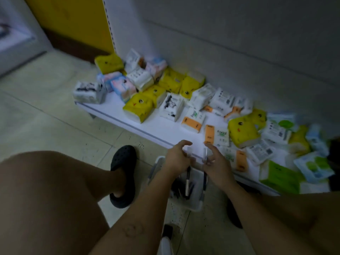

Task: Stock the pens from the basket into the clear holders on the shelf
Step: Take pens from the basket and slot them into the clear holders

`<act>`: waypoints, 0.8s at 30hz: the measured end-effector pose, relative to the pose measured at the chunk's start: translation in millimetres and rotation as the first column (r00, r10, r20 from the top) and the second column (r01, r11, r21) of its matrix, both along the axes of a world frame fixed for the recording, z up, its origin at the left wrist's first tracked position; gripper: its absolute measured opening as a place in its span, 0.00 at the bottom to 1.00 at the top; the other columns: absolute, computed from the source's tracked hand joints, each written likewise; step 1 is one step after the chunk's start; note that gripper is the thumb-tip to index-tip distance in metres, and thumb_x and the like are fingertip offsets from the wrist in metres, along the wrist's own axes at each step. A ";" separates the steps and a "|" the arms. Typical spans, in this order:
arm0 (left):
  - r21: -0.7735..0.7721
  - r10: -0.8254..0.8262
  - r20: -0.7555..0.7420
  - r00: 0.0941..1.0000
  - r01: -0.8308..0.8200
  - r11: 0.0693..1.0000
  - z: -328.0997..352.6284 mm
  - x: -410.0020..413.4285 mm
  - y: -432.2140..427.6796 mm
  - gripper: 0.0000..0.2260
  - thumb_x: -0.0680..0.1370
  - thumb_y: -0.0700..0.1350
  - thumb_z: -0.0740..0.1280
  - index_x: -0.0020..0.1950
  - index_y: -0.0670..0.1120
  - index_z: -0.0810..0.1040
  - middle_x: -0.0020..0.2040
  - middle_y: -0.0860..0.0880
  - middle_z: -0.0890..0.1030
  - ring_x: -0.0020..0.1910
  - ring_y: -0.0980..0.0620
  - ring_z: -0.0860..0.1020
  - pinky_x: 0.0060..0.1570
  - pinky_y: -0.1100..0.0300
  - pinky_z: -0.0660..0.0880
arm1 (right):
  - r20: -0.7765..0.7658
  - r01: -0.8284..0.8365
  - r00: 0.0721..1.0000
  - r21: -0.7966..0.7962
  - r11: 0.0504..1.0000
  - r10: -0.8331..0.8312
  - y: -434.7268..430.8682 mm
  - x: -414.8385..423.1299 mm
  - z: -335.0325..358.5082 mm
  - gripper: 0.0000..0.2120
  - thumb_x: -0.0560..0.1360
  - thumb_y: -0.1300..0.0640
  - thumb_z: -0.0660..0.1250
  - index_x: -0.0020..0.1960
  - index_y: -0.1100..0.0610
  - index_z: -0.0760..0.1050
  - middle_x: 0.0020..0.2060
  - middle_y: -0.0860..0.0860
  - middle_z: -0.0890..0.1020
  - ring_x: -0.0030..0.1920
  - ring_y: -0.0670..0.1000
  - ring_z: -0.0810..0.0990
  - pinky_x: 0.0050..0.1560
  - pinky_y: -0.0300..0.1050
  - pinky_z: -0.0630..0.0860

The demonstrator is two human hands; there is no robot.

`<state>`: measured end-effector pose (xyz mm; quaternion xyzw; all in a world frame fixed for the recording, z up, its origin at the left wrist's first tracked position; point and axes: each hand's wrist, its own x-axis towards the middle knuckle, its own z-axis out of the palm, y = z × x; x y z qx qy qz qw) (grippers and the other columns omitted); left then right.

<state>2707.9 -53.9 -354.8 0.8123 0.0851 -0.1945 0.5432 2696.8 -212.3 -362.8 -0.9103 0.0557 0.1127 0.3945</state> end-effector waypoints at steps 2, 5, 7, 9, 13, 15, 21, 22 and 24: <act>0.009 -0.005 0.087 0.996 0.004 1.000 28.7 1.2 -1.2 0.15 0.76 0.39 0.68 0.60 0.52 0.73 0.43 0.44 0.83 0.37 0.50 0.81 0.33 0.61 0.78 | 0.046 0.016 0.999 0.027 1.000 -0.017 -3.0 -1.7 24.4 0.23 0.75 0.62 0.68 0.67 0.46 0.70 0.39 0.47 0.77 0.38 0.48 0.79 0.35 0.40 0.74; -0.029 -0.033 0.175 0.984 0.039 0.999 72.7 1.4 -7.3 0.12 0.80 0.38 0.62 0.61 0.51 0.72 0.47 0.43 0.82 0.36 0.50 0.83 0.38 0.56 0.80 | 0.149 0.068 0.985 0.137 0.988 -0.088 -6.0 -8.6 61.5 0.17 0.77 0.60 0.68 0.63 0.48 0.71 0.39 0.51 0.77 0.36 0.49 0.80 0.38 0.49 0.79; -0.029 -0.062 0.245 0.968 0.071 0.997 101.5 1.5 -15.3 0.12 0.80 0.39 0.60 0.61 0.52 0.71 0.48 0.42 0.80 0.36 0.48 0.83 0.39 0.51 0.81 | 0.206 0.068 0.972 0.213 0.975 -0.112 -10.9 -13.9 85.9 0.15 0.77 0.60 0.68 0.62 0.49 0.73 0.39 0.52 0.79 0.32 0.49 0.82 0.40 0.54 0.80; -0.044 -0.055 0.327 0.943 0.073 0.996 130.9 1.4 -25.8 0.11 0.80 0.40 0.60 0.59 0.54 0.72 0.47 0.42 0.79 0.34 0.48 0.83 0.39 0.49 0.81 | 0.252 0.067 0.959 0.249 0.966 -0.131 -18.3 -17.6 110.7 0.15 0.77 0.62 0.68 0.61 0.48 0.74 0.41 0.50 0.79 0.33 0.52 0.83 0.41 0.57 0.80; -0.100 -0.076 0.455 0.887 0.135 0.986 191.4 -3.4 -49.8 0.12 0.77 0.39 0.68 0.58 0.51 0.74 0.47 0.43 0.76 0.31 0.50 0.83 0.38 0.50 0.81 | 0.397 0.093 0.898 0.248 0.964 -0.188 -37.8 -22.4 167.3 0.16 0.76 0.60 0.69 0.59 0.44 0.74 0.42 0.44 0.76 0.37 0.54 0.83 0.43 0.54 0.80; -0.100 -0.136 0.498 0.857 0.212 0.972 219.0 -6.5 -62.4 0.15 0.74 0.38 0.72 0.58 0.50 0.77 0.45 0.41 0.77 0.33 0.46 0.83 0.35 0.53 0.81 | 0.457 0.103 0.859 0.288 0.952 -0.231 -48.8 -27.2 196.3 0.17 0.76 0.61 0.69 0.62 0.48 0.75 0.40 0.44 0.76 0.36 0.50 0.83 0.44 0.48 0.80; -0.035 -0.248 0.665 0.704 0.362 0.932 298.4 -12.5 -103.8 0.18 0.73 0.37 0.73 0.60 0.52 0.77 0.38 0.47 0.78 0.34 0.56 0.80 0.38 0.56 0.80 | 0.618 0.111 0.722 0.340 0.934 -0.310 -90.3 -47.3 285.6 0.20 0.74 0.61 0.71 0.52 0.36 0.70 0.41 0.45 0.77 0.36 0.43 0.81 0.39 0.37 0.75; -0.022 -0.246 0.704 0.666 0.367 0.930 311.6 -12.5 -110.3 0.20 0.73 0.37 0.72 0.61 0.53 0.76 0.39 0.48 0.79 0.36 0.55 0.80 0.39 0.55 0.80 | 0.631 0.113 0.706 0.347 0.931 -0.321 -97.9 -50.8 300.7 0.19 0.74 0.59 0.72 0.51 0.37 0.70 0.41 0.46 0.77 0.37 0.45 0.81 0.39 0.39 0.75; 0.028 -0.258 0.760 0.597 0.366 0.930 340.3 -12.7 -124.5 0.18 0.75 0.38 0.71 0.60 0.55 0.75 0.41 0.48 0.82 0.40 0.53 0.82 0.43 0.51 0.80 | 0.664 0.115 0.673 0.340 0.933 -0.325 -112.9 -57.9 332.3 0.15 0.74 0.57 0.72 0.52 0.41 0.72 0.43 0.47 0.79 0.40 0.46 0.82 0.40 0.42 0.76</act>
